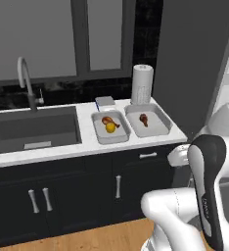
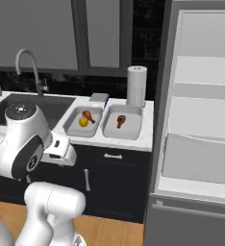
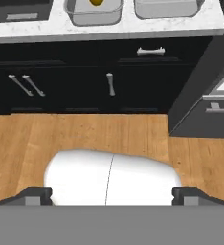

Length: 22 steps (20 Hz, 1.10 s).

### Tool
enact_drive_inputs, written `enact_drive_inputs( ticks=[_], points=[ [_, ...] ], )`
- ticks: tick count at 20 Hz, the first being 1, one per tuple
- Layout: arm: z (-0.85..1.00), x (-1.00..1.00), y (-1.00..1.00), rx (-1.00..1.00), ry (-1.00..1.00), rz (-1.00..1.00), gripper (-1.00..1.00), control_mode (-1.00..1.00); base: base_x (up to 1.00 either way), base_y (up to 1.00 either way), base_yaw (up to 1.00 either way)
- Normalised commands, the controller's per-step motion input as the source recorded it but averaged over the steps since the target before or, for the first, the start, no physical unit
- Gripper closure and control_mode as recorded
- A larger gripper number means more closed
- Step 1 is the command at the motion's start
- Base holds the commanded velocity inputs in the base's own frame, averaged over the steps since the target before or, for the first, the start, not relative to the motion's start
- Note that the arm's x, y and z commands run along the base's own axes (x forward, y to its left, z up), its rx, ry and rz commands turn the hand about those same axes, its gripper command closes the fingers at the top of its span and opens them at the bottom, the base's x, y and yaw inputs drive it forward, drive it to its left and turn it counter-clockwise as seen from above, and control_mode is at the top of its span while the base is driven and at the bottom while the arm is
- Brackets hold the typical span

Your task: Place one lemon and one chicken drumstick in each tupperware on the nearby counter, to pack two identical lunches.

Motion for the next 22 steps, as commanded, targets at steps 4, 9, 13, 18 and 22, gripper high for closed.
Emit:
enact_drive_inputs(
  ticks=[4, 9, 13, 18, 22],
  points=[
    [0.0, 0.0, 0.0, 0.0, 0.0, 0.0, -1.0, 1.0, -0.6, -0.86, -0.1],
    [0.0, 0.0, 0.0, 0.0, 0.0, 0.0, -1.0, 1.0, -0.01, -1.0, -0.05],
    [0.0, 0.0, 0.0, 0.0, 0.0, 0.0, -1.0, 1.0, 0.12, -0.98, -0.01],
    [0.0, 0.0, 0.0, 0.0, 0.0, 0.0, -1.0, 1.0, 0.17, -0.65, 0.0],
    [0.0, 0.0, 0.0, 0.0, 0.0, 0.0, -1.0, 1.0, 0.39, -0.32, 0.0]
  ],
)
